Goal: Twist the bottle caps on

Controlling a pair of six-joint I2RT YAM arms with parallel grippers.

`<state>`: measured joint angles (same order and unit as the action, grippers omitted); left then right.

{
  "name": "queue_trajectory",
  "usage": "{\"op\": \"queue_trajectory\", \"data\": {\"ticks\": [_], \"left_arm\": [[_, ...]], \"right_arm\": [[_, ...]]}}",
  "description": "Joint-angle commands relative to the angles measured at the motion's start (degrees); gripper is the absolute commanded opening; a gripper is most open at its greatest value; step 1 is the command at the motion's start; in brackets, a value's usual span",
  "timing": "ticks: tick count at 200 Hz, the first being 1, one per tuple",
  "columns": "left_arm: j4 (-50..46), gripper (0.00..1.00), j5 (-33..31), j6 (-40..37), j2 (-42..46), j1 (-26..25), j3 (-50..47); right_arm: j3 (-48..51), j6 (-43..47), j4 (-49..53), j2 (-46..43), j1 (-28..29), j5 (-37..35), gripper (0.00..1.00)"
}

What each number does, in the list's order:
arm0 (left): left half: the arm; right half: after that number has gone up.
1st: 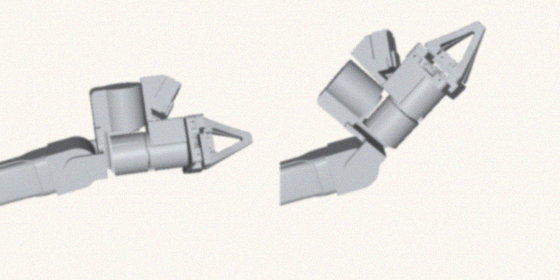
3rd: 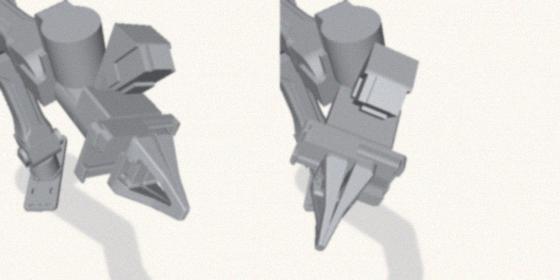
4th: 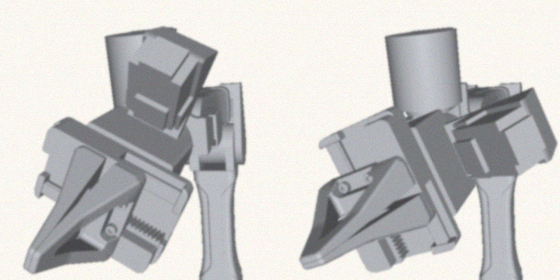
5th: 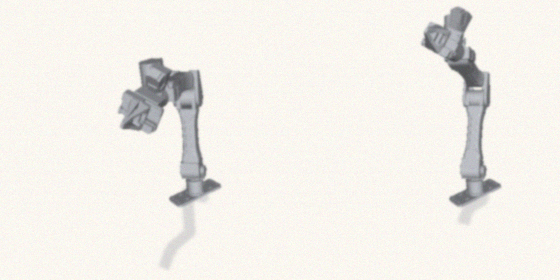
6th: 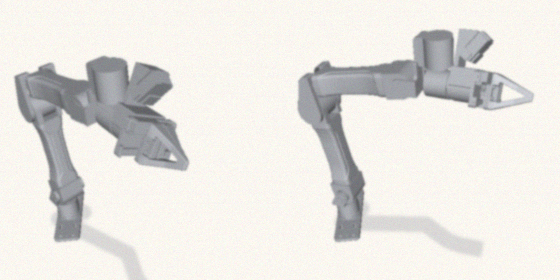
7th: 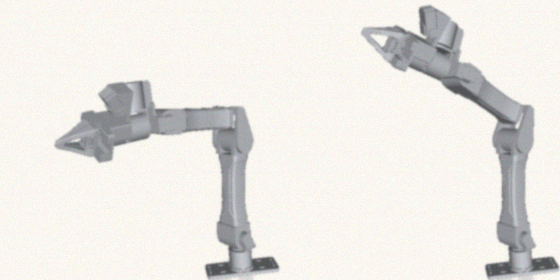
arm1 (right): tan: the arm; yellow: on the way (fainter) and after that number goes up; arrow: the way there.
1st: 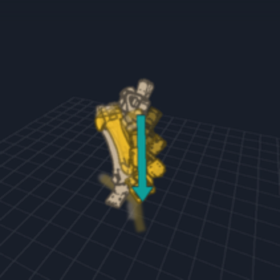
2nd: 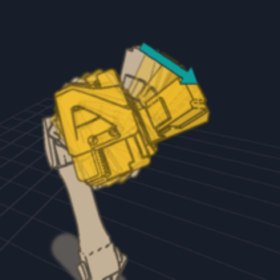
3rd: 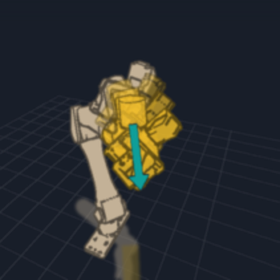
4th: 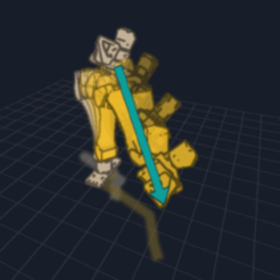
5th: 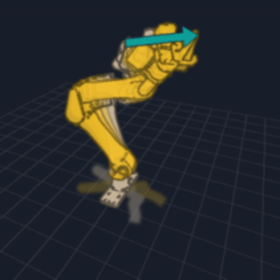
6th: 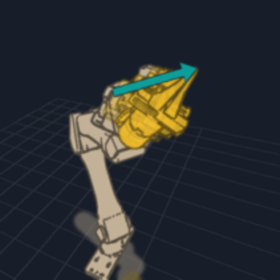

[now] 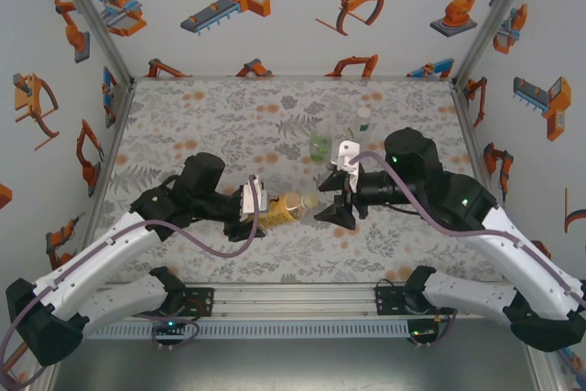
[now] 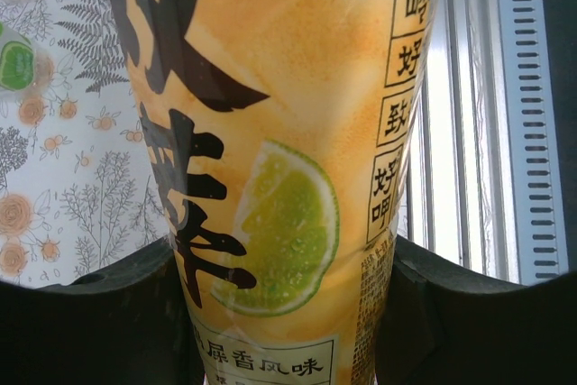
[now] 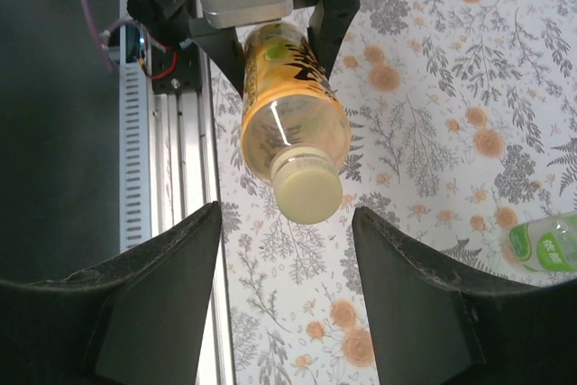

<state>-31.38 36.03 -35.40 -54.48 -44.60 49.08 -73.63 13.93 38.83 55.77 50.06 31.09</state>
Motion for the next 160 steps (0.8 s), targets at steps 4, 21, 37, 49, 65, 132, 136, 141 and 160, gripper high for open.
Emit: {"op": "queue_trajectory", "data": {"ticks": [4, 21, 37, 49, 65, 132, 136, 141, 160], "left_arm": [[-1.1, 0.00, 2.3, -1.5, 0.0, -0.2, 2.1], [-1.1, 0.00, 2.5, -1.6, -0.1, -0.2, 2.1], [-1.2, 0.00, 2.6, -1.7, -0.1, -0.2, 2.2], [-1.2, 0.00, 2.7, -1.8, 0.0, -0.2, 2.2], [-1.2, 0.00, 2.9, -1.8, 0.1, -0.3, 2.2], [-1.2, 0.00, 3.7, -1.9, 0.0, -0.2, 2.2], [-1.2, 0.00, 3.7, -1.8, 0.1, -0.3, 2.2], [-1.2, 0.00, 3.8, -1.9, 0.0, -0.3, 2.2], [-1.2, 0.00, 3.9, -2.0, -0.1, -0.2, 2.2]], "right_arm": [[-1.1, 3.0, -1.1, 0.5, 0.3, 0.9, 0.58], [-1.4, 2.9, -1.6, 1.3, 0.4, 1.4, 0.57], [-1.5, 2.9, -1.6, 1.9, 0.3, 2.0, 0.56], [-1.7, 2.9, -1.4, 2.3, 0.4, 2.4, 0.54], [-1.8, 3.0, -1.4, 2.6, 0.2, 3.2, 0.50], [-1.9, 3.1, -1.8, 3.3, 0.4, 3.7, 0.38], [-1.9, 3.1, -1.8, 3.3, 0.3, 3.7, 0.38], [-1.9, 3.1, -1.8, 3.4, 0.3, 3.6, 0.37], [-1.9, 3.1, -1.7, 3.6, 0.3, 3.6, 0.35]]}}
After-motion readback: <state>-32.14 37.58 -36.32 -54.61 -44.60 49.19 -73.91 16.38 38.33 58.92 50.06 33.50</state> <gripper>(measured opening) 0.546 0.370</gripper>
